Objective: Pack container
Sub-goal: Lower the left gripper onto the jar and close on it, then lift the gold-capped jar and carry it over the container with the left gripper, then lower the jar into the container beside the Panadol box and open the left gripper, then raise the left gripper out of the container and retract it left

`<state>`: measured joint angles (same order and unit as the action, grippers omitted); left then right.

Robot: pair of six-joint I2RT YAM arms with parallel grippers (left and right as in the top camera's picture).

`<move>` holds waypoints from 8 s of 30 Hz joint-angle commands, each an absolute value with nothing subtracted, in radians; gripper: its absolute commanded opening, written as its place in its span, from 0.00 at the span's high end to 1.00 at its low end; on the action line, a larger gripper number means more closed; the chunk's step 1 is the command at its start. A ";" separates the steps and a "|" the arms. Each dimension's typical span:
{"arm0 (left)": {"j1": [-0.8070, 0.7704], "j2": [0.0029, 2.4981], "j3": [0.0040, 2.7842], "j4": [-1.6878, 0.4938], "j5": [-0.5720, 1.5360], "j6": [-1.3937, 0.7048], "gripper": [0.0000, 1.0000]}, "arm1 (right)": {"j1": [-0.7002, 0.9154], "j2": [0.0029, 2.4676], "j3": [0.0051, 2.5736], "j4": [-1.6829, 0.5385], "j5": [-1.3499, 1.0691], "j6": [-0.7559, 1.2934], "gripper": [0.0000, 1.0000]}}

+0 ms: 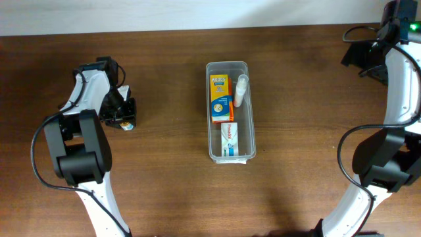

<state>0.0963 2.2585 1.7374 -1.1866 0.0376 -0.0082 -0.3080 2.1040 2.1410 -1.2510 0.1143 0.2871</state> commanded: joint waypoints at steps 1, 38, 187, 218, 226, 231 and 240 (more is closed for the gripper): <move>0.091 2.272 1.761 -1.193 0.039 -0.011 0.65 | -0.309 2.101 2.141 -1.250 0.120 0.288 0.02; -0.486 2.272 2.473 -1.603 0.232 -0.033 0.64 | -0.309 2.101 2.141 -1.250 0.120 0.288 0.02; -0.663 2.350 2.214 -1.478 0.107 -0.272 0.35 | -0.309 2.101 2.141 -1.250 0.120 0.288 0.02; -0.270 2.138 2.692 -1.688 -0.054 -0.155 0.01 | -0.309 2.101 2.141 -1.250 0.120 0.288 0.02; -0.067 1.968 2.517 -1.688 -0.049 -0.137 0.01 | -0.309 2.101 2.141 -1.250 0.120 0.288 0.02; -0.011 1.950 2.494 -1.688 -0.049 -0.137 0.01 | -0.309 2.101 2.141 -1.250 0.120 0.288 0.02; -0.006 1.950 2.494 -1.688 -0.049 -0.137 0.01 | -0.309 2.101 2.141 -1.250 0.120 0.288 0.02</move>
